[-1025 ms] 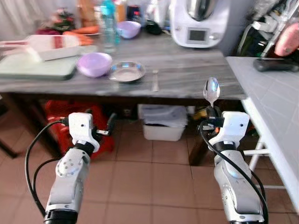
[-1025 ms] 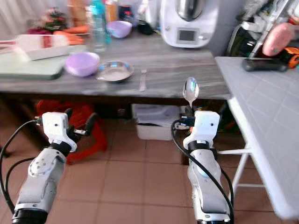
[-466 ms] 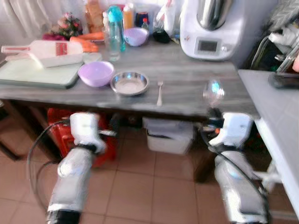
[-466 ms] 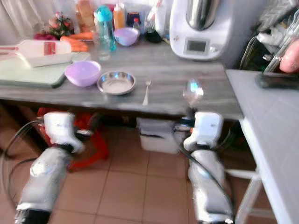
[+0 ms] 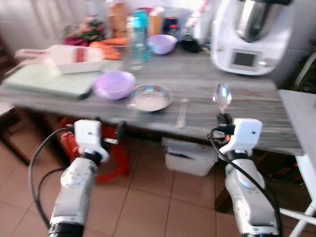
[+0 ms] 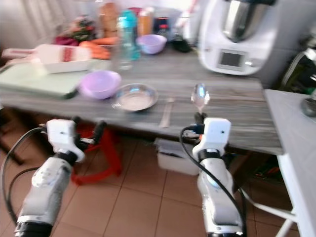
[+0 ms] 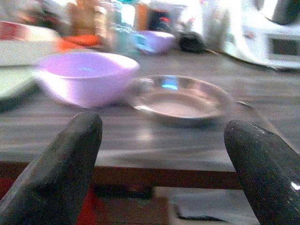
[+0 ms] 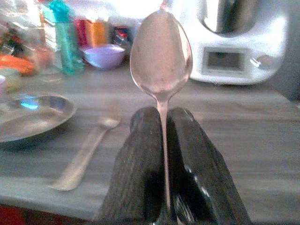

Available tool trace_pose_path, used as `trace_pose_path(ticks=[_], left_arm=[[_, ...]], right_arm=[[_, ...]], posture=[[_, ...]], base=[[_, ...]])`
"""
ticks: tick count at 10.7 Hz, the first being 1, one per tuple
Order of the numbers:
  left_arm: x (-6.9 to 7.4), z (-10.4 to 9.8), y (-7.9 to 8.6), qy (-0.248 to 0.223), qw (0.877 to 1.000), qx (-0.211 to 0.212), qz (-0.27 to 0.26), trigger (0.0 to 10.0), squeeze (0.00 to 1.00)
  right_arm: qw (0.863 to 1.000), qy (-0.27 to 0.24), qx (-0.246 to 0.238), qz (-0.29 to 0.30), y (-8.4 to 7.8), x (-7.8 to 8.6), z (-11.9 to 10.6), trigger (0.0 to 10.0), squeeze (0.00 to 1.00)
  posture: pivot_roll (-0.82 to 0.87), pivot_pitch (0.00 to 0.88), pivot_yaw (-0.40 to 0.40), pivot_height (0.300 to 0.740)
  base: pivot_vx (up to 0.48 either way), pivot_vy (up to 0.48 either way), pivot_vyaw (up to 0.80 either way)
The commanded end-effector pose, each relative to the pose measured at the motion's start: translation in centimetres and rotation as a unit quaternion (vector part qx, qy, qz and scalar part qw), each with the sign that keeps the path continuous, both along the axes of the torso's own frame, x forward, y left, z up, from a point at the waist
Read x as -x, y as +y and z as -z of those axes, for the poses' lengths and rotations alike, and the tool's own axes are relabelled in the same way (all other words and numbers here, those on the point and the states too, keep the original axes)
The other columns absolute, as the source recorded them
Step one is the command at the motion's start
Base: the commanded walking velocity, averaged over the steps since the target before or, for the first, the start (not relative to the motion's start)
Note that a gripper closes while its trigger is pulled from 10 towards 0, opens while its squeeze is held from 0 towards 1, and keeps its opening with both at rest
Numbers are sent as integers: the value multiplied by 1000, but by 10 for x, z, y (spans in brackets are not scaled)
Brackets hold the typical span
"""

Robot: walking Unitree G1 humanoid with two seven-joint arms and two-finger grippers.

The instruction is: Setting the table

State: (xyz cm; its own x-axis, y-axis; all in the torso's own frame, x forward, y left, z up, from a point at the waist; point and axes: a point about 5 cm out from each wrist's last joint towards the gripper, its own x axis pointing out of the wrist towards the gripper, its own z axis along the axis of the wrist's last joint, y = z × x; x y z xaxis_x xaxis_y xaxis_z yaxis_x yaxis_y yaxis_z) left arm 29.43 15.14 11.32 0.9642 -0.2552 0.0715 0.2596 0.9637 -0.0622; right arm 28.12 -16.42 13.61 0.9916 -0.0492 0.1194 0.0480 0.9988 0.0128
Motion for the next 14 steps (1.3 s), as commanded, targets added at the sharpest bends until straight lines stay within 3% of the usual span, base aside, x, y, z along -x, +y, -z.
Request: trace_pose_path(ticks=[1, 7, 10, 11, 14], left_arm=[[-1, -5, 7, -8, 1000, -12, -11, 10000, 0], [0, -3, 11, -4, 1000, -23, -9, 10000, 0], [2, -3, 9, -7, 1000, -25, 16, 10000, 0], [16, 1, 0, 1, 992, -42, 116, 10000, 0], [41, 14, -11, 33, 969, -72, 233, 10000, 0]], right_arm=[[1000, -16, -3, -3, 1, -2, -8, 10000, 0], [999, -4, -31, 14, 1, -2, -3, 10000, 0], [997, 23, -74, 27, 3, -4, 5, 10000, 0], [996, 25, -84, 28, 6, -7, 5, 10000, 0], [991, 60, -120, 15, 21, -17, 12, 10000, 0]], posture=[[78, 54, -14, 740], [80, 56, -10, 740], [83, 57, -12, 740], [84, 59, -21, 740], [93, 60, -19, 740]], base=[[341, 0, 0], [285, 0, 0], [87, 0, 0], [0, 0, 0], [0, 0, 0]])
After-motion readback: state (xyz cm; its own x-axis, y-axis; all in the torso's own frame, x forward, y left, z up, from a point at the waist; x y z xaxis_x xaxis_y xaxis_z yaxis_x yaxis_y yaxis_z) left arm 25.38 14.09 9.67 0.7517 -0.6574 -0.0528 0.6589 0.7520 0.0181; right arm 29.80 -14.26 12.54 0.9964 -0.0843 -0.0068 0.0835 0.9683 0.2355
